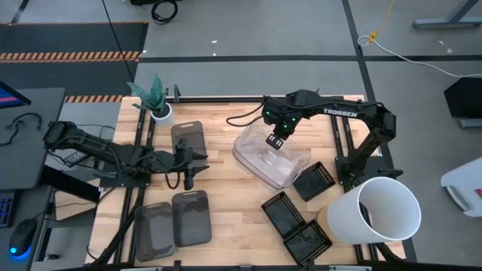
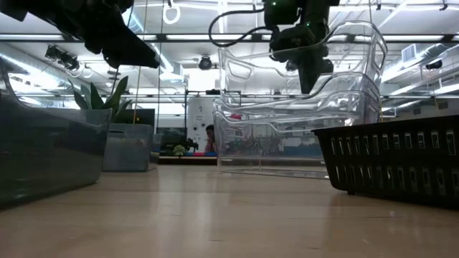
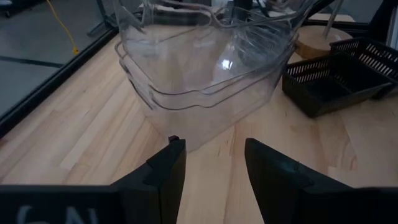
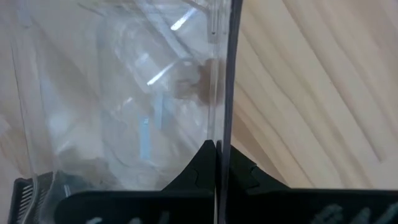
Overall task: Stack baskets by color
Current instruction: Stack the right transparent bin on the left transparent bin, then move the stacked transparent bin
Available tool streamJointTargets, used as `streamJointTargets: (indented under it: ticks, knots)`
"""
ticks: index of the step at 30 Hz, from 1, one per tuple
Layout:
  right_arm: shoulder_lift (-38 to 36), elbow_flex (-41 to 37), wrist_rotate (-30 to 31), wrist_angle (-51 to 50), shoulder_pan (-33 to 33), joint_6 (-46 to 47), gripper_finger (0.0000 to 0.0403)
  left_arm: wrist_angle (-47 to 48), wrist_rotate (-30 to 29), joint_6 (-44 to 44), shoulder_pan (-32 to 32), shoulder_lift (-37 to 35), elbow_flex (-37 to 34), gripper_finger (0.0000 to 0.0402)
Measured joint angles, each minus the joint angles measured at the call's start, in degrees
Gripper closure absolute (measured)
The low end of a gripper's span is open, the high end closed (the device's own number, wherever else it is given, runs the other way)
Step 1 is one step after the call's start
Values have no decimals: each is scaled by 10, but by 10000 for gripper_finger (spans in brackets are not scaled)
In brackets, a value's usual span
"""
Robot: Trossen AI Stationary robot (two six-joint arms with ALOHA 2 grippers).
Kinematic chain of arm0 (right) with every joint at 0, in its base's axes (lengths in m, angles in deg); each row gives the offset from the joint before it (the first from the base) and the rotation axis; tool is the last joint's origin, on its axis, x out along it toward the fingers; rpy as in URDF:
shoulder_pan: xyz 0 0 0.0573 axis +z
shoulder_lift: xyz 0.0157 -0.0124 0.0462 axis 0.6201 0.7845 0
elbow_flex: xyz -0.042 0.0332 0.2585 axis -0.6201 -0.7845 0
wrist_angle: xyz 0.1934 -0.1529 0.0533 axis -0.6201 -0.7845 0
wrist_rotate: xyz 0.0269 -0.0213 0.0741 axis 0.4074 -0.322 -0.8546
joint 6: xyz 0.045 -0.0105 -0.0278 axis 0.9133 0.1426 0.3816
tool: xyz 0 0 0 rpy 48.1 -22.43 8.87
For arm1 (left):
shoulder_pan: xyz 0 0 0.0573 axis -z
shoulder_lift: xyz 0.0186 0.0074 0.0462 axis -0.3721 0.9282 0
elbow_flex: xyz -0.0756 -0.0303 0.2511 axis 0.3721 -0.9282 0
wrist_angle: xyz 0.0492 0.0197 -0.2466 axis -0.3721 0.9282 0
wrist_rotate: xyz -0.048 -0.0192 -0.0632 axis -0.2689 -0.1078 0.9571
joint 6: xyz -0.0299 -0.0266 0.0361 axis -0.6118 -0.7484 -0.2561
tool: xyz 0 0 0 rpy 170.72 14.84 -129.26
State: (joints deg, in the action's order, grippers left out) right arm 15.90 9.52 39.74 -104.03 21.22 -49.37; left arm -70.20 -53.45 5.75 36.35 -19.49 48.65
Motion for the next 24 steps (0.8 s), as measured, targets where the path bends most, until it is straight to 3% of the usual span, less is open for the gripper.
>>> streamJointTargets:
  ticks: [11,24]
  knots:
    - [45,0,-16,24,-12,-31,379,11,0,1,0,0,0,230]
    - [35,4,-27,24,-27,-61,293,17,4,0,0,-1,0,230]
